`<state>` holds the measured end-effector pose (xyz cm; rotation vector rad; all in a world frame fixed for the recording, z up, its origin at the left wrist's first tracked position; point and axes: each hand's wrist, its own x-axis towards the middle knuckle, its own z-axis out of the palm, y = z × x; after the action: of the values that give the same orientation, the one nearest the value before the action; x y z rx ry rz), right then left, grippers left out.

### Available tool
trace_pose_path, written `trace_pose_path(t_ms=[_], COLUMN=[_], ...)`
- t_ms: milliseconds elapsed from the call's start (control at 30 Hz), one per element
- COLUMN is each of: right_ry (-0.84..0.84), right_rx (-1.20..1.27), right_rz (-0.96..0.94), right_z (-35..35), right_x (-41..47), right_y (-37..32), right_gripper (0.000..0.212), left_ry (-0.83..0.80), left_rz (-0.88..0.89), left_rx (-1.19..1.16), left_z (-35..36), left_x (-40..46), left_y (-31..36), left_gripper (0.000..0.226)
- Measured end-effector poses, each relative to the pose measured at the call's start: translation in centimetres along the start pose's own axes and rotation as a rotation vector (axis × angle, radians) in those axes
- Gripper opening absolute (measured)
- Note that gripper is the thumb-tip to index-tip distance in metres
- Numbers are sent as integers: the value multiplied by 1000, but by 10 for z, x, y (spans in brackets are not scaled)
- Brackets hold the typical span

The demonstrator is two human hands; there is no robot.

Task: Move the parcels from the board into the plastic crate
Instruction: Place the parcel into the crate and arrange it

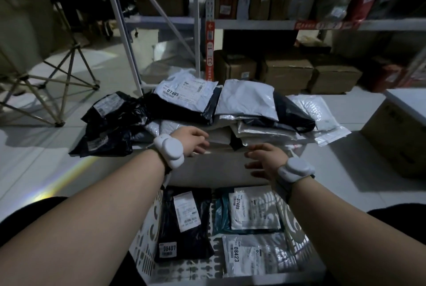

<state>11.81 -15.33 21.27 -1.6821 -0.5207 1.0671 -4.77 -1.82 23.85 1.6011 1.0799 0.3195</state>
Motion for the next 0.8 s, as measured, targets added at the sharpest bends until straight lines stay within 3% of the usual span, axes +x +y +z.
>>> trace_pose_path(t_ms=[267, 533, 800], right_ry=[-36, -29, 43], right_rx=[-43, -115, -243], right_rz=[-115, -154, -107], right_z=[28, 60, 107], right_x=[0, 20, 63], right_y=[-62, -105, -129], right_gripper=[14, 14, 20], left_ry=[68, 181, 400], left_rz=[119, 153, 240], left_rx=[-44, -43, 228], left_z=[-41, -85, -130], left_x=[4, 24, 53], left_y=[38, 46, 47], left_gripper=[27, 17, 30])
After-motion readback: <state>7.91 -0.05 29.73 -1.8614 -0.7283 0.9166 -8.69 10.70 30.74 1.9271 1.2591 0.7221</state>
